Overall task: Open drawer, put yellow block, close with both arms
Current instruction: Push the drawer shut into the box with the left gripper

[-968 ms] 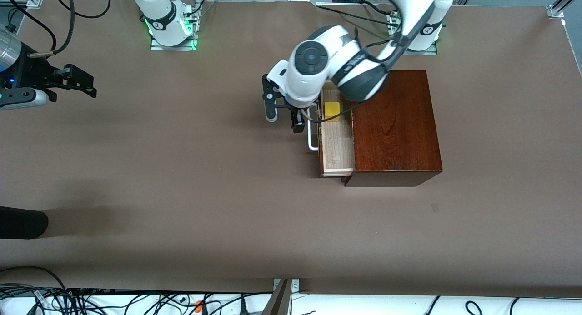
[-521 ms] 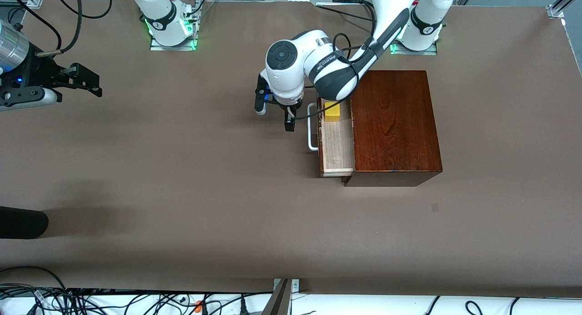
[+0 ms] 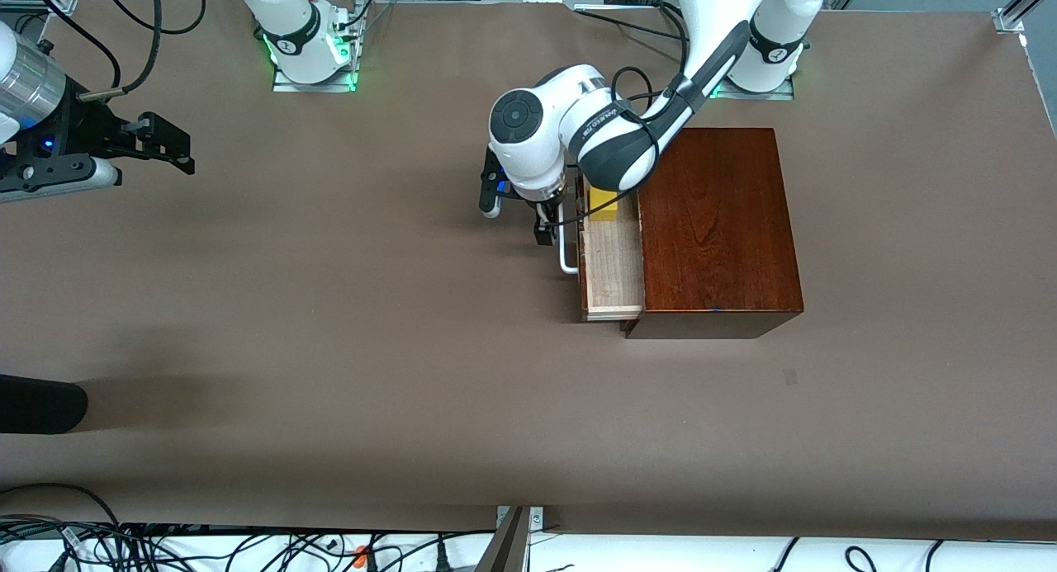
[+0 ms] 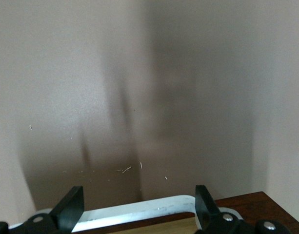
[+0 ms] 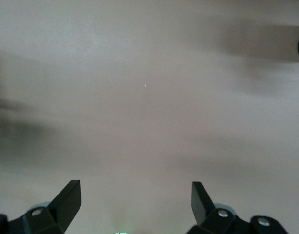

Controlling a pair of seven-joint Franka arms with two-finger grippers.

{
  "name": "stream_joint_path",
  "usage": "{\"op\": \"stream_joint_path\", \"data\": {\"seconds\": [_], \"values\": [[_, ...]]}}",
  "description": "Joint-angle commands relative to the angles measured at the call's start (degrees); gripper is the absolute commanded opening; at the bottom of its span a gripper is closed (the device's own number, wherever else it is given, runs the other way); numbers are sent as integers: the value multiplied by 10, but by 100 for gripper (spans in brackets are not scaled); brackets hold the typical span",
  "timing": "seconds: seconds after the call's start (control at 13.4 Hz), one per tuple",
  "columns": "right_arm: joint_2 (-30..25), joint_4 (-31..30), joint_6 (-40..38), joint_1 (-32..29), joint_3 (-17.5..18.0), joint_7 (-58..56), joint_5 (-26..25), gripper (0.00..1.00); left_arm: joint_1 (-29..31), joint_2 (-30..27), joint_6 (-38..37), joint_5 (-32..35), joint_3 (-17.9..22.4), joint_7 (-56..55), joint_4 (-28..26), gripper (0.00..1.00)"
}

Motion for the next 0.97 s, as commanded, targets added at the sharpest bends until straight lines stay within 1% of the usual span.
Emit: {"op": "stream_joint_path", "data": {"seconds": [0.0,0.3,0.52,0.89], "values": [[2,11,-8,2,-1,11,-4,100,11,1,-12,18,1,11,-3,100],[2,11,-8,2,-1,11,-2,100,5,19,12,35,0,10,-2,100],[2,11,-7,2,-1,11,-2,100,13,16,9,36,0,21,-4,100],[2,11,-7,2,-1,11,-2,100,0,18,38,33,-2,16,-1,100]]}}
